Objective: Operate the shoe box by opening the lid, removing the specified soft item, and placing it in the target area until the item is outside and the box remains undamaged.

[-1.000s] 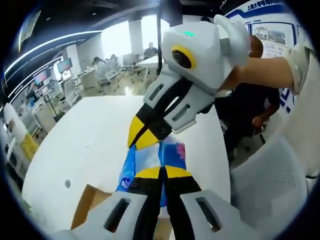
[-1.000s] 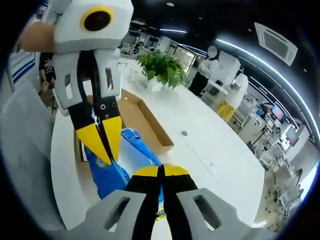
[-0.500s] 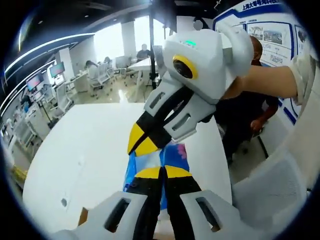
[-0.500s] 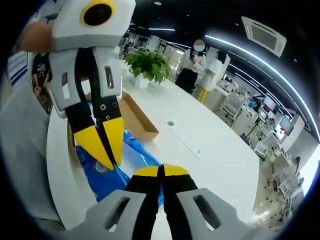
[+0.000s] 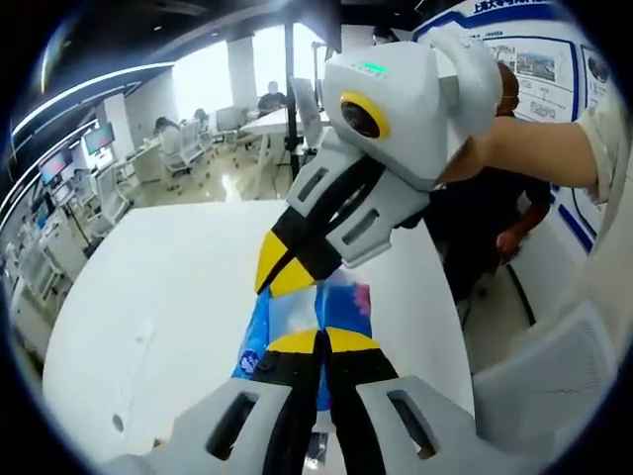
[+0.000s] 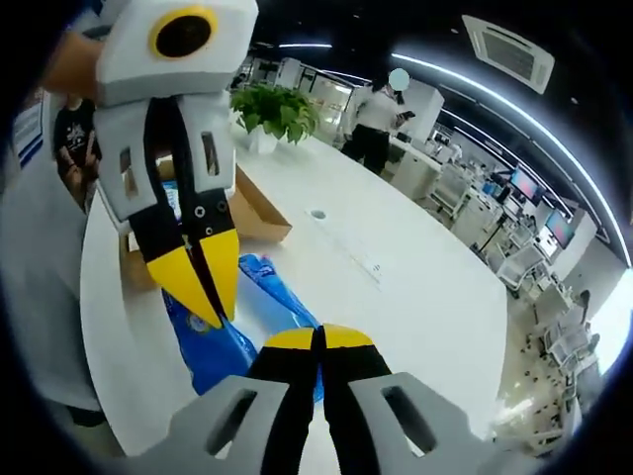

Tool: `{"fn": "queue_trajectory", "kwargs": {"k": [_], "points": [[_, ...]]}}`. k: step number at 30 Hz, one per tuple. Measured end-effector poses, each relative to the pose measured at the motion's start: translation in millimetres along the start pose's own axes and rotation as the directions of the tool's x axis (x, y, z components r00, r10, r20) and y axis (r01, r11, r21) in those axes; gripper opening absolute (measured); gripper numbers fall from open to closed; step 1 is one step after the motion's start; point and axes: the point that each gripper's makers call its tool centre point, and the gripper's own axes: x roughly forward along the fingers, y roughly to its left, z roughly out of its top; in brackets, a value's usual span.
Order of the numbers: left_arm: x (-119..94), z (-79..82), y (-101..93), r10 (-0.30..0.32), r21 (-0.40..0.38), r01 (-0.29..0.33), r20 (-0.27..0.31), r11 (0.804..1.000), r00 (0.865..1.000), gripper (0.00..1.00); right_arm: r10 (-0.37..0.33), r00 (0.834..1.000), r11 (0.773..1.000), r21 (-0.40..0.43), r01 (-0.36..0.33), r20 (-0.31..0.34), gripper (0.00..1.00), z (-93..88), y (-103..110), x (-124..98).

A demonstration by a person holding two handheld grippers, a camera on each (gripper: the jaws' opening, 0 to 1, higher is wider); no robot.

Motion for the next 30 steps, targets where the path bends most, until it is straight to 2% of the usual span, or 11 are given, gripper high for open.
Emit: {"fn": "queue_trajectory", "kwargs": {"k": [11, 16, 20, 30], "points": [[45, -7.0, 6.6, -0.032, 0.009, 0.032, -0.013, 0.999, 0.999, 0.00, 0.012, 0.997, 1.000, -0.009, -0.012, -0.082, 0.00, -42.5, -14, 14], [66, -11.2, 6.8, -0.052, 0.001, 0.052, -0.014, 0.999, 0.999, 0.00, 0.026, 0.995, 1.000, -0.008, -0.027, -0.101, 0.00, -58.2, -18, 21], [82, -17.3, 6.6, -0.063, 0.003, 0.063, -0.028, 0.998, 0.998, 0.00, 0.034, 0.986, 0.996, -0.080, -0.048, -0.165, 0.00, -78.2, -19, 26], [115, -19.3, 3.1, -0.100, 0.001, 0.100, -0.025, 0.995, 0.995, 0.00, 0.047, 0.979, 0.996, -0.064, -0.061, -0.198, 0.00, -106.1, -27, 34]]}}
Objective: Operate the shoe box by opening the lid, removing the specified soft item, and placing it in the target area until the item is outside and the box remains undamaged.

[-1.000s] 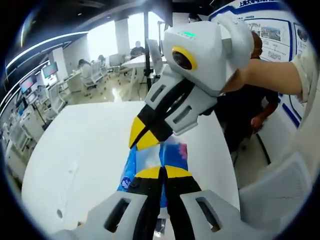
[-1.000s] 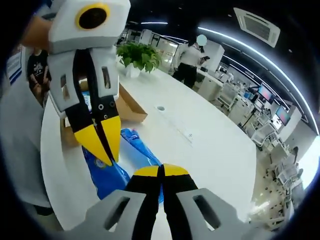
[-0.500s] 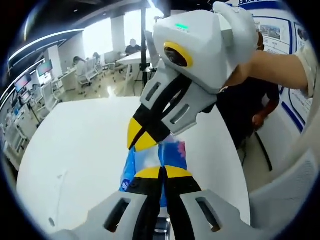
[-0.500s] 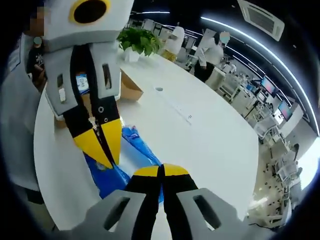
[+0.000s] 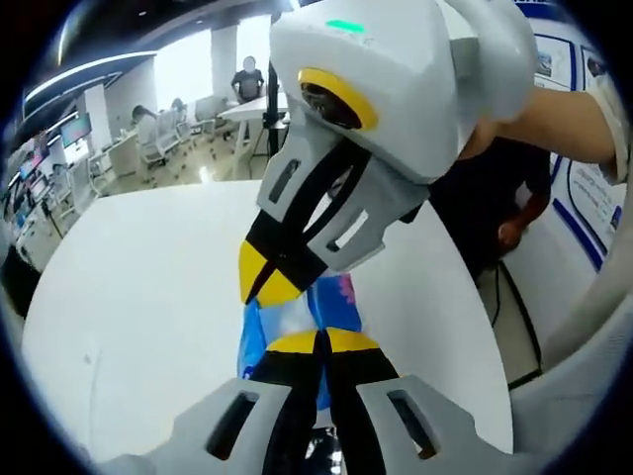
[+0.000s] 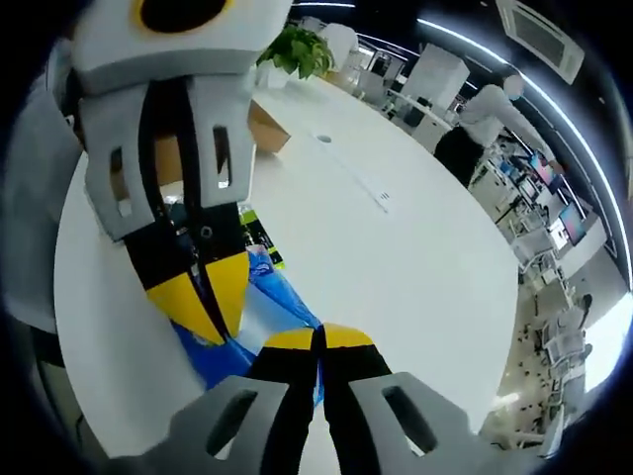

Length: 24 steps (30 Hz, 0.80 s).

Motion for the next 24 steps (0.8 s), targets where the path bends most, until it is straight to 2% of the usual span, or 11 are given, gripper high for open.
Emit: {"fn": "queue_trajectory", "kwargs": {"k": [12, 19, 24], "points": [[27, -3.9, 9.0, -0.017, -0.017, 0.017, -0.003, 1.000, 1.000, 0.00, -0.003, 0.999, 1.000, 0.013, 0.003, -0.033, 0.00, -25.5, -15, 16], [32, -8.1, 15.7, -0.017, -0.033, 0.017, -0.001, 0.999, 1.000, 0.00, 0.003, 0.999, 1.000, 0.025, -0.002, -0.035, 0.00, -30.3, -14, 21], [35, -8.9, 15.1, -0.038, -0.038, 0.039, 0.007, 0.999, 0.999, 0.00, 0.005, 0.999, 0.999, 0.041, -0.003, -0.038, 0.00, -33.4, -13, 22]]}}
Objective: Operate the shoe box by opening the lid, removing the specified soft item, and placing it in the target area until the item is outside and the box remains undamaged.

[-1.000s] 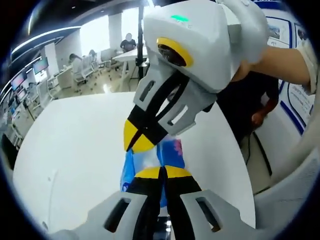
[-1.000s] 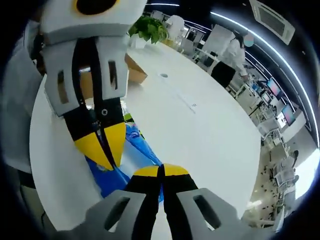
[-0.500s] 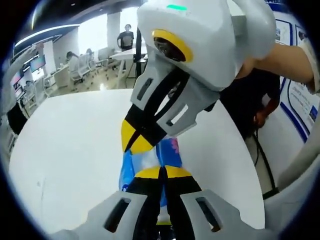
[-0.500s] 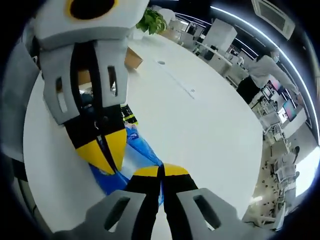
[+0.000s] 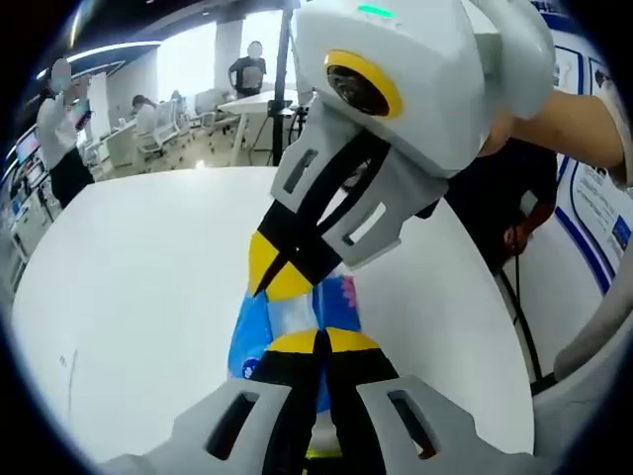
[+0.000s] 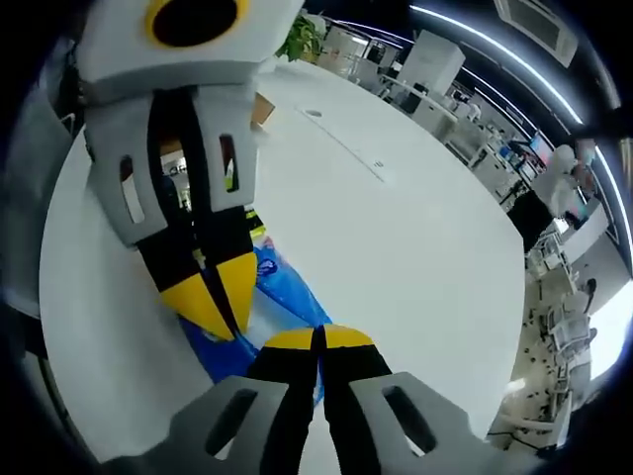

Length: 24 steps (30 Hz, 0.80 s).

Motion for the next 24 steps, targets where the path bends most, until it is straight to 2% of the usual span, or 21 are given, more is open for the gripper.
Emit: {"fn": "queue_trajectory", "kwargs": {"k": [12, 24], "points": [[2.4, 2.7, -6.1, -0.026, 0.018, 0.025, 0.007, 1.000, 1.000, 0.00, -0.019, 1.000, 1.000, 0.003, 0.019, -0.025, 0.00, -8.3, -2.5, -6.2], [4.4, 3.2, -7.9, -0.031, 0.010, 0.031, 0.010, 0.999, 0.999, 0.00, -0.019, 0.999, 1.000, -0.006, 0.019, -0.028, 0.00, -7.5, -2.2, -5.8]]}}
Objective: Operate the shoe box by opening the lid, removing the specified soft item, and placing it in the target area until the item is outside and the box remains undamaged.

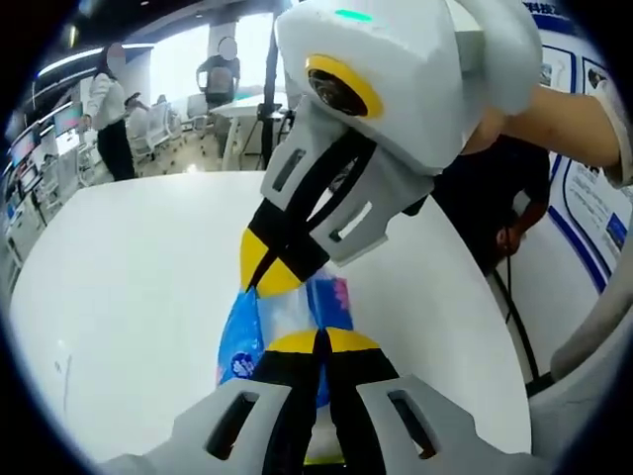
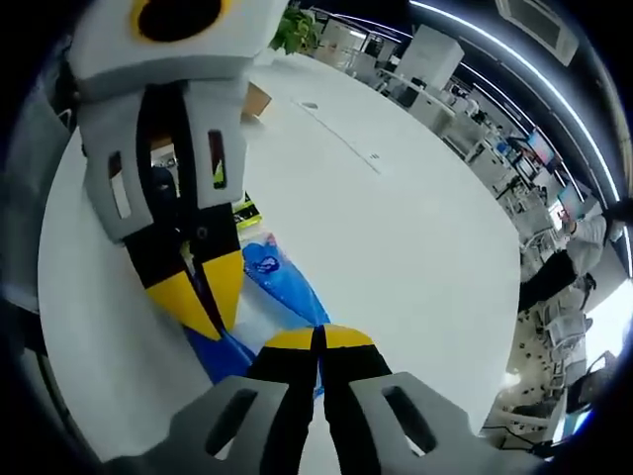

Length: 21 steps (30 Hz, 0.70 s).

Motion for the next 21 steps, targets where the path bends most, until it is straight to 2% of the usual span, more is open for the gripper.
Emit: {"fn": "queue_trajectory", "kwargs": {"k": [10, 14, 21], "points": [[-1, -0.6, 1.8, 0.031, 0.032, -0.030, -0.009, 0.999, 0.999, 0.00, -0.001, 1.000, 1.000, -0.001, 0.001, -0.028, 0.00, -6.1, 4, -1], [-7, 5.8, 2.1, 0.044, 0.037, -0.044, 0.006, 0.998, 0.999, 0.01, -0.003, 1.000, 1.000, 0.015, 0.004, -0.022, 0.02, -5.1, 5, -6], [-20, 5.7, -1.1, 0.058, 0.043, -0.058, -0.011, 0.997, 0.998, 0.04, -0.012, 1.000, 0.997, 0.082, 0.011, 0.004, 0.08, 0.2, 7, -19]]}}
